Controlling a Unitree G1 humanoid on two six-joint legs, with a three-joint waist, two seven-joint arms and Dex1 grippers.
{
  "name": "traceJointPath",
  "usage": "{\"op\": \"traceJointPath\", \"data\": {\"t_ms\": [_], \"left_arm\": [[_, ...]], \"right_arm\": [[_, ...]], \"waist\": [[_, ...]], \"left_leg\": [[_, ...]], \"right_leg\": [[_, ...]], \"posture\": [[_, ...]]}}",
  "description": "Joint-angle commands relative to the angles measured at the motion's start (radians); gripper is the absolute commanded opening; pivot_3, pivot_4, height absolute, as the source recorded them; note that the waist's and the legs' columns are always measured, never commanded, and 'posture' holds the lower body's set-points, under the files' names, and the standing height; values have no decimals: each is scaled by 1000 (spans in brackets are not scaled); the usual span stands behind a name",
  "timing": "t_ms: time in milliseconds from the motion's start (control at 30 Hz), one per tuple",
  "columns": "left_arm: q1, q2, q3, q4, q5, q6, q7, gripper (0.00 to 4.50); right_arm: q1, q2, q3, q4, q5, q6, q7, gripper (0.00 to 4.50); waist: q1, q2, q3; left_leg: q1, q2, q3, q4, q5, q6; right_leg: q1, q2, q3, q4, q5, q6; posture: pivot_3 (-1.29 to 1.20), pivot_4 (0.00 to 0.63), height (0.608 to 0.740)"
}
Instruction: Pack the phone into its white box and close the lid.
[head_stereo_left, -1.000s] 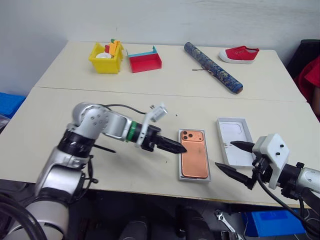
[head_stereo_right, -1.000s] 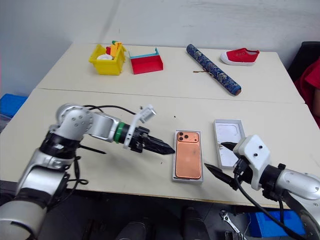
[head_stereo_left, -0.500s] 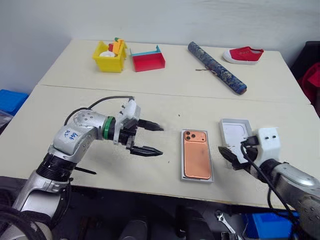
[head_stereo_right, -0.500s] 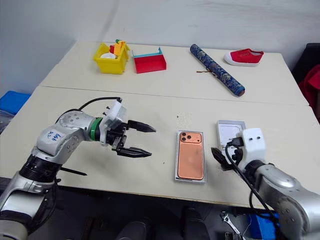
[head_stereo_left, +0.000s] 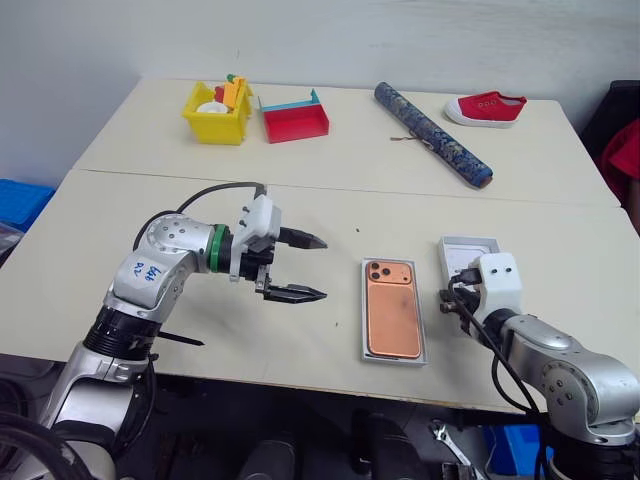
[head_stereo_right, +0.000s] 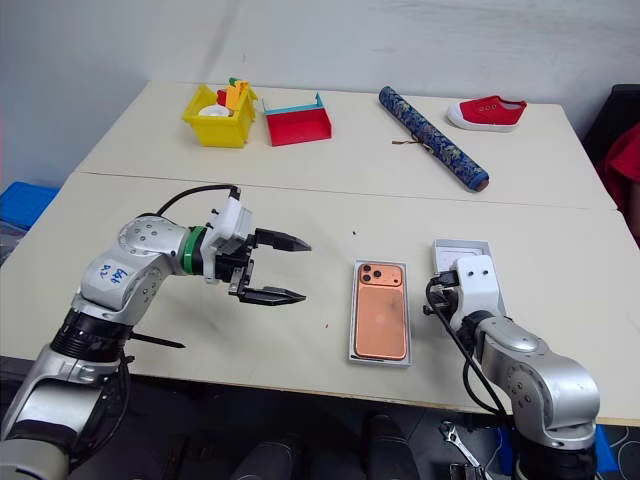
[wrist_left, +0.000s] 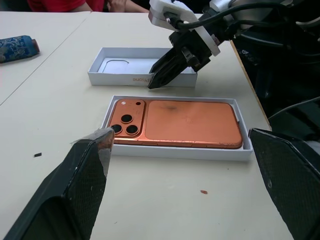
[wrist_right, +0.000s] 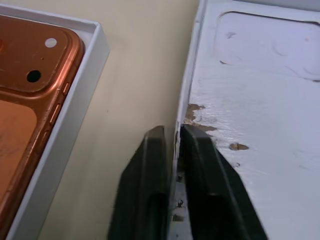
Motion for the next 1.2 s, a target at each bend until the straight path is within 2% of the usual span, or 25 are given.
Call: {"op": "traceJointPath", "data": {"t_ms": [33,200,367,400,467,533,600,700,833,900,1033,1200], "left_arm": [[8,-1,24,-24,14,-7,-2,4500],[22,1,24,-7,40,-17,-4,4500],[33,14,27,25,71,-38,-17,4500],[34,16,29,30,75,-40,-20,4500],[36,19,34,38,81,-43,-22,4500],[38,21,38,44,87,-44,-25,4500],[41,24,41,45,93,-45,-28,4500],[44,31,46,40,94,-40,-29,4500],[42,40,52,33,95,-31,-29,4500],[42,47,59,29,94,-25,-27,4500],[50,58,75,16,92,-7,-21,4500],[69,71,87,-13,91,16,-9,4500]], "right_arm": [[-12,5,-17,-48,-8,2,0,8],[-30,22,-77,-116,52,54,30,8],[-156,136,-288,-202,373,271,112,8],[-185,184,-339,-195,458,317,102,8],[-157,174,-327,-114,851,198,-96,8],[-104,69,-213,-52,1247,-25,-330,8],[-75,21,-105,-36,1429,-182,-435,8],[-54,47,17,-30,1457,-307,-441,8],[-41,94,121,-12,1457,-385,-408,8],[-35,163,159,4,1457,-417,-408,8],[-20,275,181,54,1457,-433,-418,8],[-22,351,148,179,1457,-399,-431,8]], "waist": [[0,0,0],[0,0,0],[-3,0,0],[-4,0,0],[-4,1,0],[-1,2,1],[-2,3,2],[-4,2,1],[-6,2,1],[-8,2,1],[-12,2,1],[-11,2,1]], "left_leg": [[0,0,0,0,0,0],[0,0,-1,0,0,0],[0,1,-1,0,0,0],[0,1,-1,0,0,0],[0,1,-2,0,0,0],[0,1,-3,0,0,0],[-2,-2,-4,0,0,1],[-2,-1,-4,1,0,1],[-2,0,-4,1,0,1],[-2,0,-4,1,0,1],[-2,0,-4,1,0,1],[-2,0,-4,1,0,2]], "right_leg": [[0,0,0,0,0,0],[0,0,-1,0,0,0],[0,1,-1,0,0,0],[0,1,-1,0,0,0],[0,1,-2,0,0,0],[0,0,-2,0,0,0],[0,-2,-5,-1,0,0],[1,-2,-5,-2,0,0],[0,-1,-5,-1,0,0],[0,-1,-4,-1,0,1],[0,-1,-5,-1,0,0],[0,-1,-5,-1,0,0]], "posture": [[0,150,740],[0,150,740],[0,150,740],[0,150,740],[0,150,740],[0,150,740],[0,150,740],[0,150,740],[0,150,740],[0,150,740],[0,150,740],[0,150,740]]}}
